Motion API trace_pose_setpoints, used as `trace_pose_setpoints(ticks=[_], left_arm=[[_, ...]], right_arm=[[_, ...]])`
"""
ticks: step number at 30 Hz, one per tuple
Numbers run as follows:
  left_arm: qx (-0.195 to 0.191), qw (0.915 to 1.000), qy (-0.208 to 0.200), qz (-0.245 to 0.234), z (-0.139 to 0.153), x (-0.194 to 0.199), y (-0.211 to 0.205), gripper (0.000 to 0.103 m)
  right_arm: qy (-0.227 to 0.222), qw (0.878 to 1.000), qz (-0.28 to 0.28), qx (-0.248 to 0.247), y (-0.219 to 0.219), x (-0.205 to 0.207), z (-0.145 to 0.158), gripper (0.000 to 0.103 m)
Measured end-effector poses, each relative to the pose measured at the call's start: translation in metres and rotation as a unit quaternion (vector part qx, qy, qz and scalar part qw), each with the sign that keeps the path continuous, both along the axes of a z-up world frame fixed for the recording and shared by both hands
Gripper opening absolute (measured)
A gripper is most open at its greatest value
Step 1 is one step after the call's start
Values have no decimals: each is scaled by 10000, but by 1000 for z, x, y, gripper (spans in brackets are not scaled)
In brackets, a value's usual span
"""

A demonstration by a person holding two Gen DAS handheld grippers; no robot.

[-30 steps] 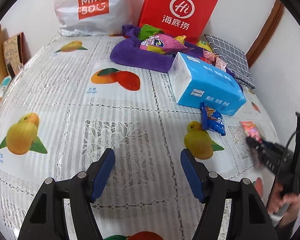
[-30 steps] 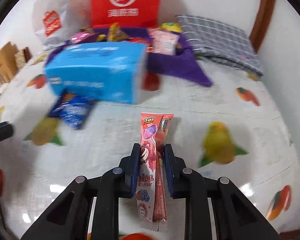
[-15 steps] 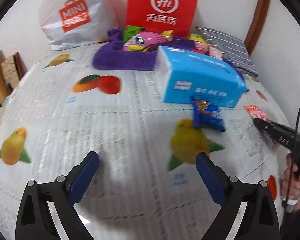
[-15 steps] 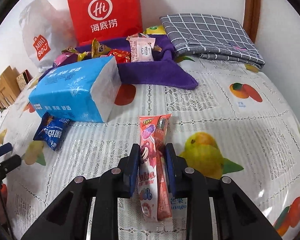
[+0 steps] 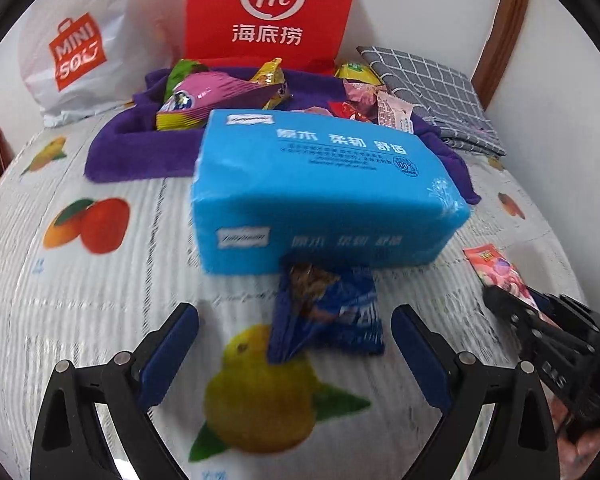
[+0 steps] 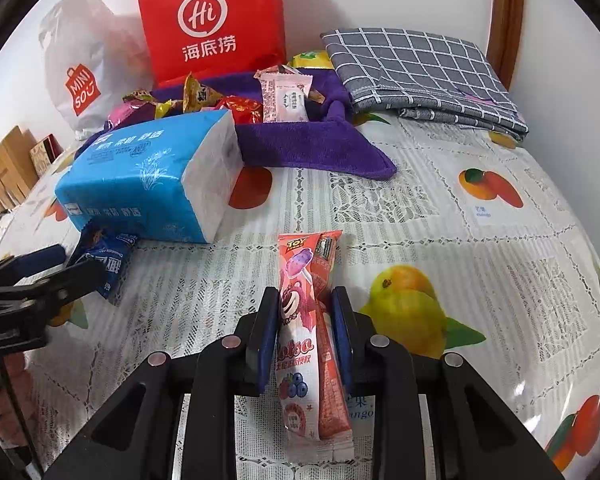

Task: Organize snacks
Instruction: 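Grasp the blue candy packet with the left tool while the right holds the pink tube, then carry the pink tube candy and blue packet over the tissue pack onto the purple towel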

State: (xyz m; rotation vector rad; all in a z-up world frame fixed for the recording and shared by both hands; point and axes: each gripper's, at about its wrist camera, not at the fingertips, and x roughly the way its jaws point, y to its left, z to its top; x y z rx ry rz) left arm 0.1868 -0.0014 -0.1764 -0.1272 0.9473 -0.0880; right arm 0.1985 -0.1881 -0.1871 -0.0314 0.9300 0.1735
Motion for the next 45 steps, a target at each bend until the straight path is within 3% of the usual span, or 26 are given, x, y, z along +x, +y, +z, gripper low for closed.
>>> trace_pose_setpoints(ticks=[6, 10, 13, 17, 20, 31, 45], left_arm=[[394, 9992, 45, -35, -3, 11, -14, 96], [730, 9973, 73, -53, -4, 12, -21, 87], [679, 9976, 12, -169, -2, 9, -22, 77], [598, 9981, -82, -92, 1, 6, -17, 52], [421, 9990, -126, -113, 2, 4, -12, 45], [-158, 9990, -223, -365, 6, -6, -4, 41], [-472, 9969, -388, -499, 15, -12, -2, 41]], right_arm=[[-15, 9999, 11, -142, 3, 0, 0, 27], [-21, 9998, 19, -200, 4, 0, -1, 27], [-21, 9998, 22, -220, 4, 0, -1, 27], [-27, 9997, 24, -241, 4, -1, 0, 27], [-31, 9997, 26, -246, 4, 0, 0, 27], [-53, 9994, 28, -347, 7, -1, -1, 26], [-53, 9993, 44, -375, 8, -2, 0, 24]])
